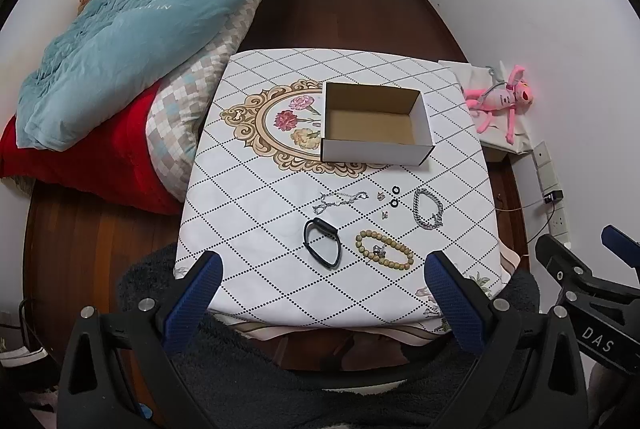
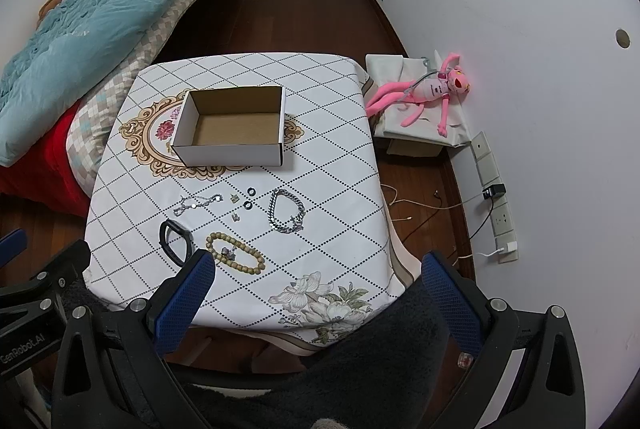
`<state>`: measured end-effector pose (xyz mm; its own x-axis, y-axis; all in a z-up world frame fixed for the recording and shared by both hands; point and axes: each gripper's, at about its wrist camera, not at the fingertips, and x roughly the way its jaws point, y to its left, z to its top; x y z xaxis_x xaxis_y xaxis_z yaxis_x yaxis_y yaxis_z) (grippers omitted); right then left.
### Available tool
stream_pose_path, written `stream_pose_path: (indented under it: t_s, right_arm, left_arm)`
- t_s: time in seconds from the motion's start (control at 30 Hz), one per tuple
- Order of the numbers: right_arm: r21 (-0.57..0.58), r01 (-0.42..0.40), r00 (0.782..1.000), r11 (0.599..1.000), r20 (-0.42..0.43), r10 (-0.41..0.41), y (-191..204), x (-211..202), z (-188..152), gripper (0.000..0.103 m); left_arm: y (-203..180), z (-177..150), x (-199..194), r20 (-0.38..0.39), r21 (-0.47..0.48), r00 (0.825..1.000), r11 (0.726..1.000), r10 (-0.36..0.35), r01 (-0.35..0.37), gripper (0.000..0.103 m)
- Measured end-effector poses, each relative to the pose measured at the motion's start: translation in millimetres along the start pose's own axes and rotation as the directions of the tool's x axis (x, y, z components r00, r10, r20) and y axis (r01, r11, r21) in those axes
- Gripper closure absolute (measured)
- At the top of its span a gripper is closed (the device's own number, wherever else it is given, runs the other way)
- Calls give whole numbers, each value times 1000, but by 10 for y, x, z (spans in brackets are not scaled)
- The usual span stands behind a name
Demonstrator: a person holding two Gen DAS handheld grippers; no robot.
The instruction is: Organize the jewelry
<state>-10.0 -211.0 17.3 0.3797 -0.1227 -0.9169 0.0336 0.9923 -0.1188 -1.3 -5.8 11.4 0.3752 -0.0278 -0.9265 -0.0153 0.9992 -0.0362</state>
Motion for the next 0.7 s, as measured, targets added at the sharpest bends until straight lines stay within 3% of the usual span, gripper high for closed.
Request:
stream_pose_path:
  t_s: [0.7]
  right_arm:
    - [2, -1, 1000, 1000, 8, 1, -9, -68, 41, 0]
  left_arm:
    - [15, -14, -33, 13, -1, 1000, 1000, -4, 4, 0]
